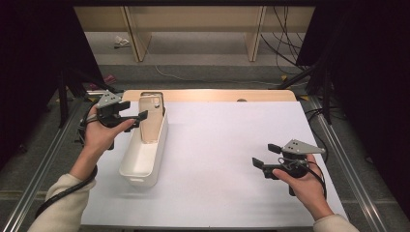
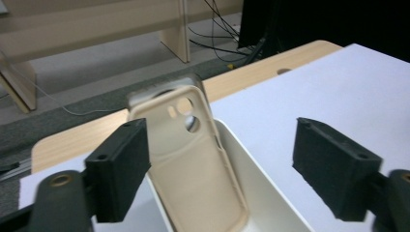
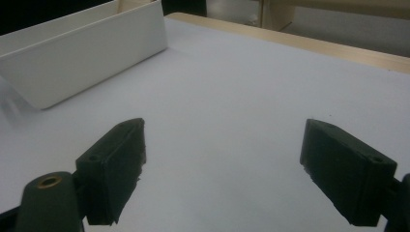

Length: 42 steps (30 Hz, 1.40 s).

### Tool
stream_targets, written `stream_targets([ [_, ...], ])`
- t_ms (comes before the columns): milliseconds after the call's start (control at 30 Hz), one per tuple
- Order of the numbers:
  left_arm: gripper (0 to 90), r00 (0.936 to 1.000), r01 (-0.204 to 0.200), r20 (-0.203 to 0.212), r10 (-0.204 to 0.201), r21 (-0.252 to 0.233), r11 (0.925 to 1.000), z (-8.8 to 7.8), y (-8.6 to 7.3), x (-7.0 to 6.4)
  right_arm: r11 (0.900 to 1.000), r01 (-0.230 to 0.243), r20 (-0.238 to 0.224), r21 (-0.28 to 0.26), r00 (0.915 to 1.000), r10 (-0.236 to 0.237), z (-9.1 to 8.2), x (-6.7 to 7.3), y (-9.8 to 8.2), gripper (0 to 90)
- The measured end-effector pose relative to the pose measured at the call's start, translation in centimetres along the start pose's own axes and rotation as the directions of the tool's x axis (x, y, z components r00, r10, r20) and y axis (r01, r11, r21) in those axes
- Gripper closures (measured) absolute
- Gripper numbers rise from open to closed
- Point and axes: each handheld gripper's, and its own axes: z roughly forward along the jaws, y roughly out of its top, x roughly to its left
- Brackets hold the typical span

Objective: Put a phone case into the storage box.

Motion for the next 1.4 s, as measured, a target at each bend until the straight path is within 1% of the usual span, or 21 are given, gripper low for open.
stream_targets([
  [67, 17.2, 0.9999, 0.0, 0.013, 0.0, 0.007, 1.0, -0.3, -0.2, -0.3, 1.0, 0.0, 0.0, 0.0, 1.0, 0.0, 0.0, 0.0, 0.0, 17.2],
  [167, 15.1, 0.9998, -0.01, 0.016, 0.01, 0.012, 0.9999, -0.7, -0.5, -0.7, 1.0, 0.0, 0.0, 0.0, 1.0, 0.0, 0.0, 0.0, 0.0, 17.2],
  [300, 10.0, 0.9995, -0.003, 0.032, 0.003, 0.008, 1.0, -1.2, -0.8, -1.4, 1.0, 0.0, 0.0, -0.001, 1.0, 0.0, 0.0, 0.0, 0.0, 17.2],
  [433, 5.2, 0.9989, -0.02, 0.043, 0.02, 0.01, 0.9997, -1.5, -1.1, -2.1, 1.0, 0.0, 0.001, 0.0, 1.0, 0.0, 0.0, 0.0, 0.0, 17.2],
  [567, 2.1, 0.9977, -0.009, 0.067, 0.008, 0.015, 0.9998, -1.8, -1.3, -2.6, 1.0, 0.0, 0.001, -0.001, 1.0, 0.0, 0.0, 0.0, 0.0, 17.1],
  [767, 0.0, 0.9973, -0.021, 0.071, 0.02, 0.01, 0.9997, -2.3, -1.6, -3.5, 1.0, 0.001, 0.002, 0.0, 1.0, -0.001, 0.0, 0.1, 0.0, 17.2],
  [867, 0.0, 0.9959, -0.025, 0.087, 0.024, 0.008, 0.9997, -2.4, -1.8, -4.0, 1.0, 0.001, 0.001, 0.001, 1.0, -0.001, 0.0, 0.1, 0.0, 17.2],
  [1267, 0.0, 0.9915, -0.053, 0.119, 0.052, 0.005, 0.9986, -2.5, -2.4, -5.9, 1.0, 0.004, -0.001, 0.0, 1.0, -0.004, 0.0, 0.1, 0.0, 17.2],
  [1400, 0.0, 0.9899, -0.061, 0.128, 0.061, -0.003, 0.9981, -2.7, -2.7, -6.5, 1.0, 0.004, -0.001, 0.0, 1.0, -0.004, 0.0, 0.1, 0.0, 17.2],
])
